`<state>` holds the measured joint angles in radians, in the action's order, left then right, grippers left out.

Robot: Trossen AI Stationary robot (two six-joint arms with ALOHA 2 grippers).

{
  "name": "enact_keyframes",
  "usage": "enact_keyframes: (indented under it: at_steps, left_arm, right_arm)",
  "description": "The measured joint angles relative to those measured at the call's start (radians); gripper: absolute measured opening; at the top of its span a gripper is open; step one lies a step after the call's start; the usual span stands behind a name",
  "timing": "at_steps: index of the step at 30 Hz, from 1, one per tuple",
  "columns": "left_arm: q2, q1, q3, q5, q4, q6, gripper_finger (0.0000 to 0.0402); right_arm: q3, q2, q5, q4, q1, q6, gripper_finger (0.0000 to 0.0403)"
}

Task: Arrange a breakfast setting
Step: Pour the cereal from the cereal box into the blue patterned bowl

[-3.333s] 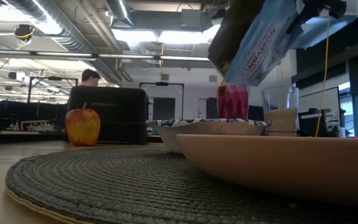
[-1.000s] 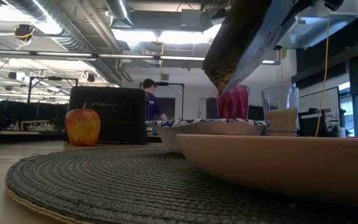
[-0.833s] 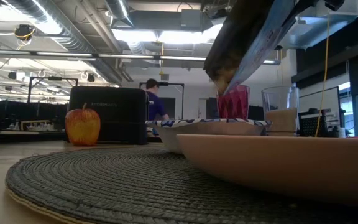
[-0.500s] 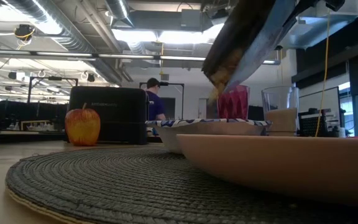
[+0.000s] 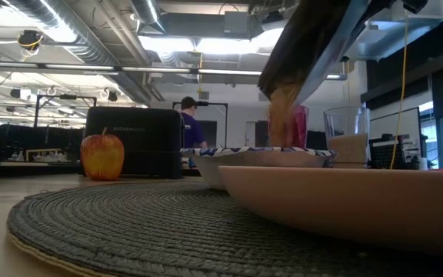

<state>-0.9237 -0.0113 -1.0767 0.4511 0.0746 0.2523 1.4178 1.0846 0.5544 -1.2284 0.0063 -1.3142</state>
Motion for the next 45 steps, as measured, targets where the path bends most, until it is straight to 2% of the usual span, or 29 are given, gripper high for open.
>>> enact_keyframes:
  at_steps: [11, 14, 16, 19, 22, 29, 45]
  left_arm:
    - [0.0, 0.0, 0.0, 0.0, 0.0, 0.0, 0.0174]
    - [0.0, 0.0, 0.0, 0.0, 0.0, 0.0, 0.0174]
    - [0.0, 0.0, 0.0, 0.0, 0.0, 0.001, 0.0174]
    - [0.0, 0.0, 0.0, 0.0, 0.0, 0.001, 0.0174]
    - [0.0, 0.0, 0.0, 0.0, 0.0, 0.001, 0.0174]
    - [0.0, 0.0, 0.0, 0.0, 0.0, 0.0, 0.0174]
    - [0.0, 0.0, 0.0, 0.0, 0.0, -0.001, 0.0174]
  right_arm:
    - [0.0, 0.0, 0.021, 0.021, 0.001, 0.009, 0.0126]
    - [0.0, 0.0, -0.004, 0.029, 0.001, 0.005, 0.0126]
    - [0.0, 0.0, 0.034, 0.04, 0.001, 0.012, 0.0126]
    - [0.0, 0.002, 0.013, 0.049, 0.001, -0.011, 0.0126]
    - [0.0, 0.008, 0.053, 0.057, 0.001, -0.01, 0.0126]
    - [0.0, 0.021, 0.006, 0.044, 0.0, -0.02, 0.0126]
    - [0.0, 0.026, 0.07, 0.048, 0.0, -0.023, 0.0126]
